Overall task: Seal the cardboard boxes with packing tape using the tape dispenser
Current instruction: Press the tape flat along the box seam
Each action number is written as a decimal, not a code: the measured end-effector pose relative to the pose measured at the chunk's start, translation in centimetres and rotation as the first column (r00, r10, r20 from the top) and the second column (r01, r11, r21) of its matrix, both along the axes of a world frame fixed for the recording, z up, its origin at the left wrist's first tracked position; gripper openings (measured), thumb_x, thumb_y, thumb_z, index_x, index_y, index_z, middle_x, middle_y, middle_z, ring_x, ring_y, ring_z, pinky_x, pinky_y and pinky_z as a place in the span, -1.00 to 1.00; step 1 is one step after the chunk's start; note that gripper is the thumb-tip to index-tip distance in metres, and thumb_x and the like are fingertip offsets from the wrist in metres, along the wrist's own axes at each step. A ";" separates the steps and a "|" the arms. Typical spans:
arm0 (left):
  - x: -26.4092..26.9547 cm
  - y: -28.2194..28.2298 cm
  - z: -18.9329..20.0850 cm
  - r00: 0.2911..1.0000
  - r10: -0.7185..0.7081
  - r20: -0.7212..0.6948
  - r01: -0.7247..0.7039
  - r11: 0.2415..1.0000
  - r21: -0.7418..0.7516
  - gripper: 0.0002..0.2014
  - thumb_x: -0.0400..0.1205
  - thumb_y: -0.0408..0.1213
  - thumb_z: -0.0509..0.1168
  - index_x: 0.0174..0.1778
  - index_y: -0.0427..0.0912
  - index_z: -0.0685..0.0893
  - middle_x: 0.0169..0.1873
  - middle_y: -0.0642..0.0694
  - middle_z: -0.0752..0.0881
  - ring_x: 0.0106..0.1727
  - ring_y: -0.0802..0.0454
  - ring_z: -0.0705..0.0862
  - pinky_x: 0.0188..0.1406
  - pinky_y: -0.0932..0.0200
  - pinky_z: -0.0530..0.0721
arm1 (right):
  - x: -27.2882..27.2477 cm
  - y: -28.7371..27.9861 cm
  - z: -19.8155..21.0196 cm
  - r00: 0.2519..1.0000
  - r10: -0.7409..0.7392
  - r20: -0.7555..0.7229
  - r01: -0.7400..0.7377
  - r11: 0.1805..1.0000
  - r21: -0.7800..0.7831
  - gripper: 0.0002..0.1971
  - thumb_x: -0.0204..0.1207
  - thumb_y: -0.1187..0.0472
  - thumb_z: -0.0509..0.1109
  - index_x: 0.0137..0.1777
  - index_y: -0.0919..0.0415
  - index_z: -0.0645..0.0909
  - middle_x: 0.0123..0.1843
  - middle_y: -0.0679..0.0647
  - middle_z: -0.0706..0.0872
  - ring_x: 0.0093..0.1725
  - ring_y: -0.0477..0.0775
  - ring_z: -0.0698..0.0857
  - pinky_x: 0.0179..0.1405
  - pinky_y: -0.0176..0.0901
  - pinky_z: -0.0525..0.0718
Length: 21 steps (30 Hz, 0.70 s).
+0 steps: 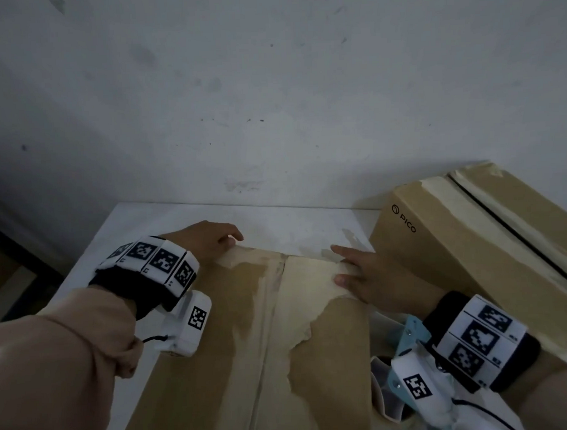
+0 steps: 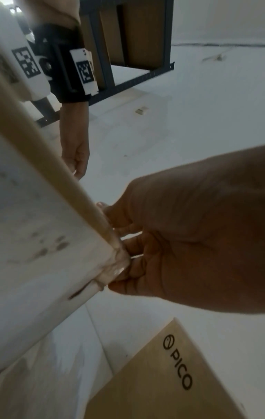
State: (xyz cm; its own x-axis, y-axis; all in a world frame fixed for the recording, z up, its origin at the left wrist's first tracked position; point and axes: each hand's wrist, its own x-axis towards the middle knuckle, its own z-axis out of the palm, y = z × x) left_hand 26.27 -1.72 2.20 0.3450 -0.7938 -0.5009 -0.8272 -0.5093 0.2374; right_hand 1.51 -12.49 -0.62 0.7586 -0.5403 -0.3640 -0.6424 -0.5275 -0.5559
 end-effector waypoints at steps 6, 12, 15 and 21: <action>0.1 0.0 -0.2 0.999 -0.019 -0.049 0.021 0.999 0.039 -0.54 0.73 0.02 -0.18 0.49 -0.01 0.36 0.43 -0.13 0.50 0.40 -0.09 0.49 0.36 0.09 0.38 | -0.9 -0.7 -1.3 0.974 -0.009 0.225 -0.022 0.991 0.132 -0.41 0.56 0.13 0.31 0.55 -0.07 0.19 0.51 -0.05 0.42 0.42 -0.17 0.38 0.35 -0.38 0.36; -2.0 1.0 0.9 0.974 -0.225 0.003 0.224 0.969 0.102 -0.50 0.72 0.05 -0.18 0.60 0.20 -0.09 0.65 0.07 -0.09 0.66 0.09 -0.14 0.64 -0.10 -0.15 | 1.1 0.0 -0.2 0.926 0.350 0.141 -0.320 0.926 -0.198 -0.21 0.43 -0.36 -0.27 0.58 0.04 0.13 0.61 -0.14 -0.01 0.59 -0.18 -0.09 0.51 -0.31 -0.23; -3.7 1.0 1.1 0.928 -0.365 0.071 0.344 0.915 0.210 -0.46 0.72 0.06 -0.20 0.60 0.16 -0.22 0.64 0.09 -0.24 0.65 0.09 -0.26 0.61 -0.24 -0.19 | 3.7 1.1 -0.9 0.828 0.559 -0.052 -0.525 0.737 -0.425 0.02 0.25 -0.41 -0.53 0.58 0.15 0.15 0.50 -0.09 -0.25 0.57 -0.05 -0.21 0.49 -0.05 -0.29; -3.4 1.8 0.0 0.889 -0.435 0.142 0.382 0.876 0.295 -0.39 0.71 0.09 -0.17 0.60 0.06 -0.32 0.60 0.11 -0.37 0.64 0.13 -0.29 0.54 -0.44 -0.09 | 3.9 1.2 -2.5 0.777 0.595 -0.204 -0.617 0.657 -0.434 0.02 0.27 -0.45 -0.54 0.61 0.18 -0.02 0.53 -0.03 -0.21 0.52 -0.03 -0.17 0.48 0.02 -0.21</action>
